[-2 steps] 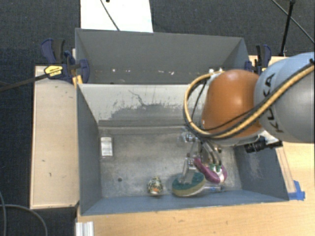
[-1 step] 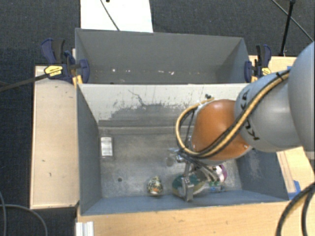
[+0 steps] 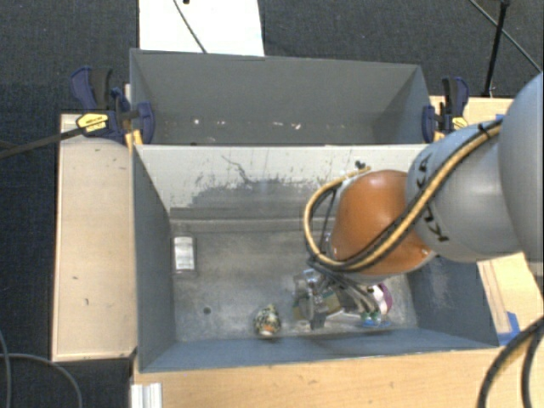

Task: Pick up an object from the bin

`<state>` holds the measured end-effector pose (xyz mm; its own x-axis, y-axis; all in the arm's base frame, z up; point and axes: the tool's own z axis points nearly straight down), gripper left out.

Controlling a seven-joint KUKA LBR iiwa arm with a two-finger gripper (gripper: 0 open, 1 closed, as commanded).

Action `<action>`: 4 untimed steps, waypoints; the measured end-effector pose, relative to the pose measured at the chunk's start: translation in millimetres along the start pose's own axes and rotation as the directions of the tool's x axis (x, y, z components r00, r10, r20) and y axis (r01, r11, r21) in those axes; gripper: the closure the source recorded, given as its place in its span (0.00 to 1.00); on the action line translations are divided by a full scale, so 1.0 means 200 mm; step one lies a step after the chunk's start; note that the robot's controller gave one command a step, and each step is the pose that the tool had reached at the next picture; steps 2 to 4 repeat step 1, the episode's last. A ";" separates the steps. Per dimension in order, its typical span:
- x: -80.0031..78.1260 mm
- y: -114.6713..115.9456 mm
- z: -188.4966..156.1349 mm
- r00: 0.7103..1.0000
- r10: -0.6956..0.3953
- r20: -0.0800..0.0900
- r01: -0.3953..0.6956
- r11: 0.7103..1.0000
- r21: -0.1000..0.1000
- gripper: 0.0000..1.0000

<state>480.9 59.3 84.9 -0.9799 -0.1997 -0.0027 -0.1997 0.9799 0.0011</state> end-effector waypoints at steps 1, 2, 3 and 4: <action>-0.04 0.11 -0.79 0.994 -0.106 0.008 0.106 0.994 0.002 1.00; -0.04 0.11 -0.79 0.994 -0.106 0.008 0.106 0.994 0.002 1.00; -0.04 0.11 -0.79 0.994 -0.106 0.008 0.106 0.994 0.002 1.00; -0.04 0.11 -0.79 0.994 -0.106 0.008 0.106 0.994 0.002 1.00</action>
Offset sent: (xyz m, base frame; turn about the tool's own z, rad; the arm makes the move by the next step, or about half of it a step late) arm 0.0004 0.0215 0.1530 -0.1084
